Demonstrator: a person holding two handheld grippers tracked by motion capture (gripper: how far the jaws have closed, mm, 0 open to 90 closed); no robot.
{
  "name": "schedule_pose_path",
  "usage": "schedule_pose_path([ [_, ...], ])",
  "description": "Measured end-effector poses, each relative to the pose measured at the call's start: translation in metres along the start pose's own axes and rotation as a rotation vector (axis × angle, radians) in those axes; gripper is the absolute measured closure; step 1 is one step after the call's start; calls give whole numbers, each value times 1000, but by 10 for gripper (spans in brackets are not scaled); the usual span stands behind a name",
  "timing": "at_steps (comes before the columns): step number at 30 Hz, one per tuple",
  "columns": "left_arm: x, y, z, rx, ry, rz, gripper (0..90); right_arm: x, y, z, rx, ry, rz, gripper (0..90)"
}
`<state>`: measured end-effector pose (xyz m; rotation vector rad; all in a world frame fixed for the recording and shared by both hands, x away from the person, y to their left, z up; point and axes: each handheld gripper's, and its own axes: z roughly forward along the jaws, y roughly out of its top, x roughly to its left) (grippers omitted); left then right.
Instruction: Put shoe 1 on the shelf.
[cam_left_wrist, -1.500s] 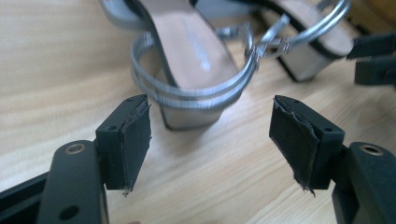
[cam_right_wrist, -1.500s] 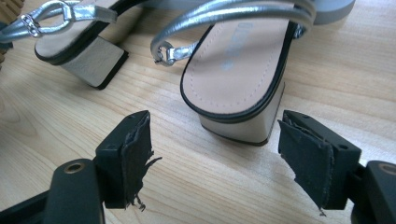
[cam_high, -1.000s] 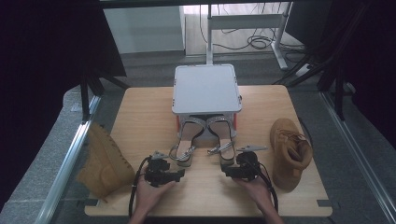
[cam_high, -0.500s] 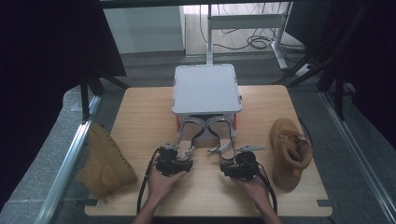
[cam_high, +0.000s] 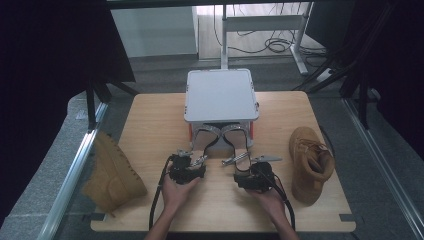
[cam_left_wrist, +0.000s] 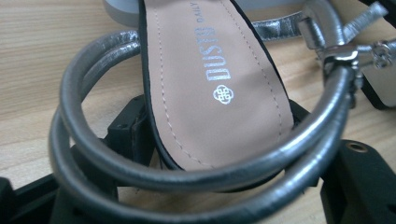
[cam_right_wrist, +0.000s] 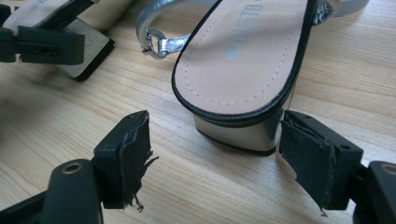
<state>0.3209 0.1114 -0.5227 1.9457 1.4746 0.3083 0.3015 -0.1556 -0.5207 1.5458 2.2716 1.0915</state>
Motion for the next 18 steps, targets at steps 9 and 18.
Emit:
schedule_pose_path([
  [9, 3, 5, -2, -50, 20, -61, 395, 0, 2, -2, -13, -4, -6, 255],
  [18, 5, 13, 3, -92, 34, -101, 405, 0, 1, -2, -19, -3, -6, 255],
])
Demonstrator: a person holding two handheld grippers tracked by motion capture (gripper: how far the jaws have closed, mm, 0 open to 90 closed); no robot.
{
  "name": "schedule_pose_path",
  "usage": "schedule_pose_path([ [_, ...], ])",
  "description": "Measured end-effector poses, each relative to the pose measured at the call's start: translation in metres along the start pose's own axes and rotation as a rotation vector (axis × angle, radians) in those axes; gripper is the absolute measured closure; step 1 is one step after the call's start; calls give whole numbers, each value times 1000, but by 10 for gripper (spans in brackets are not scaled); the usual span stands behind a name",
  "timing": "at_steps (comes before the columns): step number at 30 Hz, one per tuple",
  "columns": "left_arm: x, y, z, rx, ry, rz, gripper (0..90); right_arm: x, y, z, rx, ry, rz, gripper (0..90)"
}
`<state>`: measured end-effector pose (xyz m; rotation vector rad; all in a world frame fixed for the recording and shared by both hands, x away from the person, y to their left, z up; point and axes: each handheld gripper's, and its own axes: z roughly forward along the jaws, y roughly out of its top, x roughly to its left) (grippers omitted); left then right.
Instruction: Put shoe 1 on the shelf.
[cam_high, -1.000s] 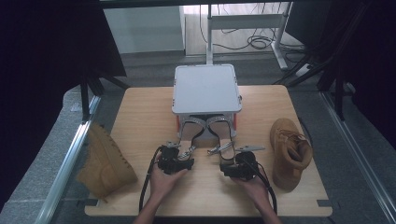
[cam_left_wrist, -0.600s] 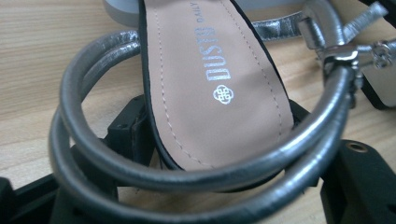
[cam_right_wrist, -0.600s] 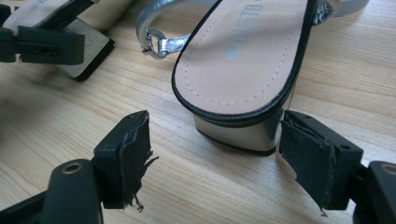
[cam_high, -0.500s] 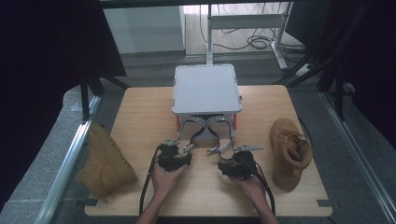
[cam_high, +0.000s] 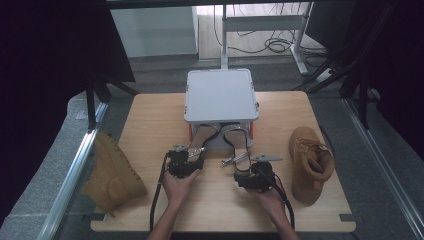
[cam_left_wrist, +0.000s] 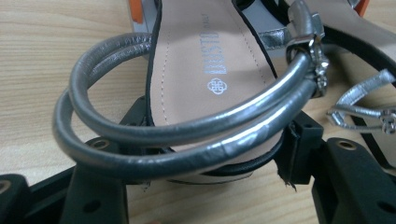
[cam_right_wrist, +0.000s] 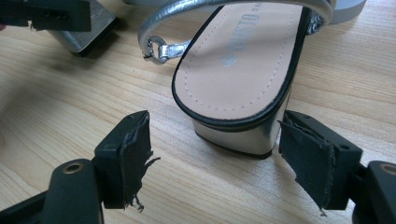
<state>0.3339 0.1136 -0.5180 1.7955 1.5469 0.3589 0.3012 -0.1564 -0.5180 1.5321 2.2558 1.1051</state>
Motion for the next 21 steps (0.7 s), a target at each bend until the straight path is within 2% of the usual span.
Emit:
schedule_pose_path([
  [6, 0, 6, 4, -31, 16, -30, 408, 0, -1, 0, 0, -1, -3, 255],
  [13, -1, 13, 10, -45, 32, -57, 410, -2, -1, -2, -2, -3, -1, 255],
  [21, 3, 20, 15, -60, 22, -95, 410, -3, -2, -3, -4, -1, 0, 255],
])
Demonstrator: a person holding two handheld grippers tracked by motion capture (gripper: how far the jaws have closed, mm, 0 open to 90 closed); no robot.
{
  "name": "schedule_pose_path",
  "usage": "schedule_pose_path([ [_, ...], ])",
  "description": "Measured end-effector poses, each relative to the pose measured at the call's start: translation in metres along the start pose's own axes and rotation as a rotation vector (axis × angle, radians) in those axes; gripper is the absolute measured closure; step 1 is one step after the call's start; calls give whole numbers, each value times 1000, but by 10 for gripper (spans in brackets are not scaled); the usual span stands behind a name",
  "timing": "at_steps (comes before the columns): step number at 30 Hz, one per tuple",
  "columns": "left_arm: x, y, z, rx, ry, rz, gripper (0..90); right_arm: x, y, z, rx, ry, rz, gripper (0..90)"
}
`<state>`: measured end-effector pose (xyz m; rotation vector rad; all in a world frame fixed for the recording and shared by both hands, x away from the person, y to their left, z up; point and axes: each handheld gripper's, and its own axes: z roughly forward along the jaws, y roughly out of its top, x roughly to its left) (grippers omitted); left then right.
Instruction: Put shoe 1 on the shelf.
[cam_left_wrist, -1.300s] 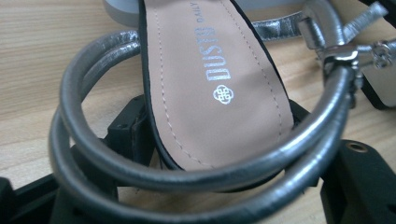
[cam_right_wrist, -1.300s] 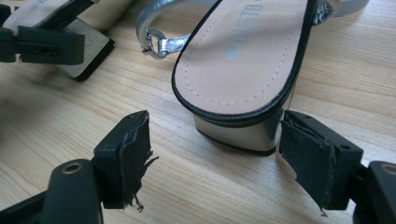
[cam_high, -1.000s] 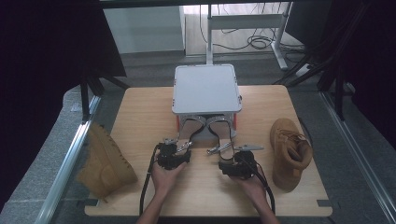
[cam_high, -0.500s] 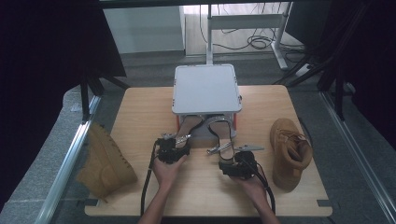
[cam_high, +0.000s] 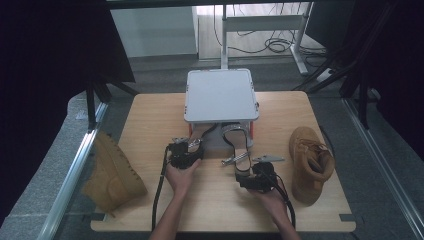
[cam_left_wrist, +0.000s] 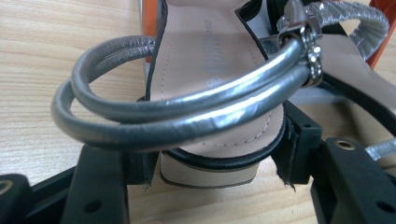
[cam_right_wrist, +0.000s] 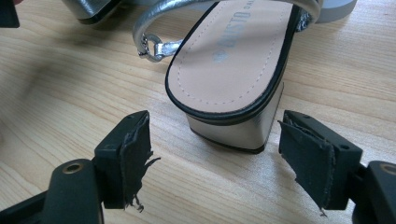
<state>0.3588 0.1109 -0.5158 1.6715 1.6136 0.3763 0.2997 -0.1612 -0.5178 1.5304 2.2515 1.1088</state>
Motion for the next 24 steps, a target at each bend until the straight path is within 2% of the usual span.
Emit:
schedule_pose_path([
  [24, -6, 19, 16, -13, 49, -19, 410, 0, -1, 1, 10, 5, -6, 255],
])
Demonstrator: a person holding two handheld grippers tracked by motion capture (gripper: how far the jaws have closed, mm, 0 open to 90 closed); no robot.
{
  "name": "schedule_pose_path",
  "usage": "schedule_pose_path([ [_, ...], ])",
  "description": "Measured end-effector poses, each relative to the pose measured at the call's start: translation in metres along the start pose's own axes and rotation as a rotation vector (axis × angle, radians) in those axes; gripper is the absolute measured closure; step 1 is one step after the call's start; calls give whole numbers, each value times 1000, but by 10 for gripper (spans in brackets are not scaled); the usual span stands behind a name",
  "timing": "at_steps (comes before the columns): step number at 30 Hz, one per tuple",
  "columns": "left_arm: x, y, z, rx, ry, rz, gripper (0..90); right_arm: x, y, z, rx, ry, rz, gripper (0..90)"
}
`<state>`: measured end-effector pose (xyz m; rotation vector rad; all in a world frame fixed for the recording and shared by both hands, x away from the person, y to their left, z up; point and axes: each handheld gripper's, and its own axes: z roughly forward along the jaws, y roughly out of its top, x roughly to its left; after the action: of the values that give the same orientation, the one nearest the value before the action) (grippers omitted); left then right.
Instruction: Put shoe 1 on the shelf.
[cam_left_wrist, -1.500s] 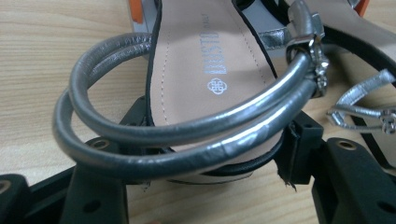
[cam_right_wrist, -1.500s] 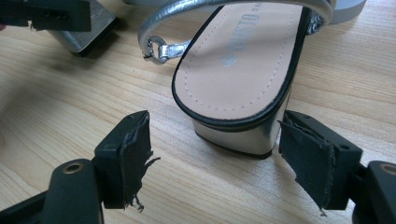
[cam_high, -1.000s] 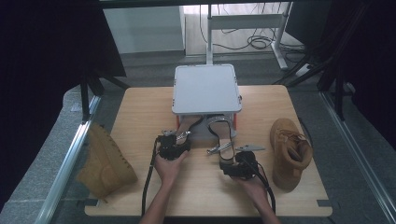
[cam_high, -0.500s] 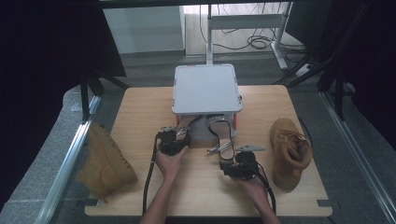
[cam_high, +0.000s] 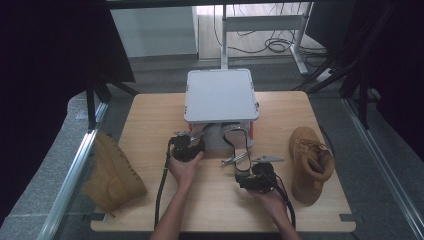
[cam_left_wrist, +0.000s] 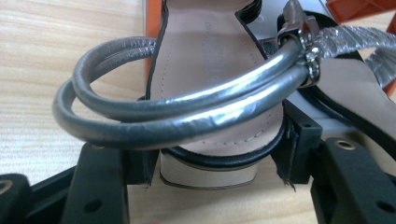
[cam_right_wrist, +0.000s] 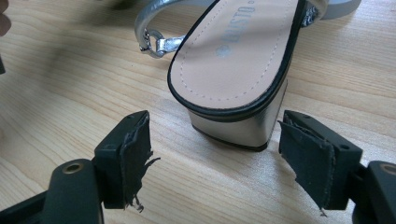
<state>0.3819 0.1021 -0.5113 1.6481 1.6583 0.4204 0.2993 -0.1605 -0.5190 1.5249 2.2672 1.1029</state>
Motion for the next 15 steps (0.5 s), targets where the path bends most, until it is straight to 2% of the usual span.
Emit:
schedule_pose_path([
  [5, -5, 3, 5, -13, 27, 7, 410, 1, -1, 0, 11, 4, -7, 254],
  [10, -7, 3, 10, -18, 36, 8, 409, 0, -1, 0, 8, 6, -4, 253],
  [15, -10, 0, 13, -11, 52, 38, 405, -1, -1, 0, 9, 4, -4, 254],
])
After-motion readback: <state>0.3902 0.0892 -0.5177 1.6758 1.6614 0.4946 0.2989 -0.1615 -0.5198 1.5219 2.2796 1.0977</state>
